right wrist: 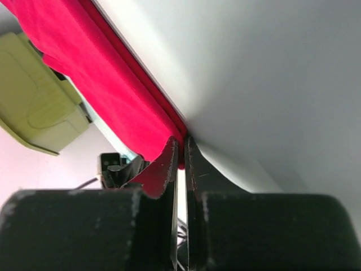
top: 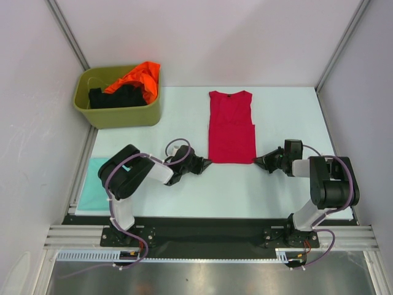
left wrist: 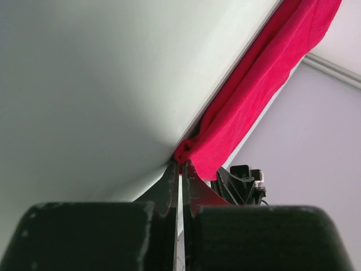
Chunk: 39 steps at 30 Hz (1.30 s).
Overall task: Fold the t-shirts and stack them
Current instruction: Fold the tshirt
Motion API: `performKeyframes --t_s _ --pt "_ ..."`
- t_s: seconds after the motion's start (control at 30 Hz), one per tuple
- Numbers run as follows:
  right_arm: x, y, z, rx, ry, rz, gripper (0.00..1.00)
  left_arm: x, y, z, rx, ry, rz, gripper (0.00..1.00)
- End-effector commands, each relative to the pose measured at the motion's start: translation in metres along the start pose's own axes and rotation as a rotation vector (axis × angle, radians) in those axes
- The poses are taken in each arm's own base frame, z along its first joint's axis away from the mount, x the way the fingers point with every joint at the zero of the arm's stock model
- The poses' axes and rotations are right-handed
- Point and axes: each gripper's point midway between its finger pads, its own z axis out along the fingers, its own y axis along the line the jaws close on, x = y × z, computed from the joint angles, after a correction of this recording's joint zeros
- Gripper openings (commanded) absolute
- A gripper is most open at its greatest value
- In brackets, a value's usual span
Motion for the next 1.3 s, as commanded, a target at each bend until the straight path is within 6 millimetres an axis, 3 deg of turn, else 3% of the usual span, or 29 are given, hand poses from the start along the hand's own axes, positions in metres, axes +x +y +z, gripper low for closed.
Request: performKeyframes --t_s 0.0,0.2,0.37,0.4,0.47,0.5,0.63,0.77,1.03,1.2,1.27 --pt "0.012 -0.018 -0.009 0.068 0.027 -0.057 0.00 -0.002 0.032 -0.007 -0.089 0.016 0.058 0.00" --pt "0.030 -0.026 -0.032 0.099 0.086 -0.156 0.00 0.004 0.044 -0.035 -0.090 0.047 0.092 0.00" --pt "0.050 -0.038 -0.058 0.117 0.115 -0.199 0.00 0.027 0.051 -0.065 -0.071 0.098 0.116 0.00" --pt "0.052 -0.032 -0.066 0.094 0.103 -0.220 0.00 0.031 0.055 -0.070 -0.076 0.108 0.120 0.00" --pt "0.063 -0.044 -0.077 0.125 0.125 -0.219 0.00 0.044 0.059 -0.082 -0.070 0.140 0.125 0.00" --pt "0.066 -0.038 -0.086 0.096 0.107 -0.251 0.00 0.047 0.060 -0.087 -0.068 0.147 0.128 0.00" --pt "0.097 -0.060 -0.104 0.157 0.185 -0.277 0.00 0.060 0.070 -0.111 -0.078 0.171 0.144 0.00" --pt "0.113 -0.074 -0.116 0.189 0.213 -0.296 0.00 0.057 0.063 -0.130 -0.059 0.140 0.150 0.00" --pt "0.125 -0.060 -0.146 0.141 0.191 -0.323 0.00 0.063 0.068 -0.167 -0.074 0.153 0.153 0.00" --pt "0.132 -0.056 -0.159 0.123 0.198 -0.328 0.00 0.074 0.070 -0.170 -0.091 0.204 0.140 0.00" --pt "0.130 -0.048 -0.164 0.113 0.188 -0.350 0.00 0.080 0.061 -0.171 -0.079 0.220 0.148 0.00"
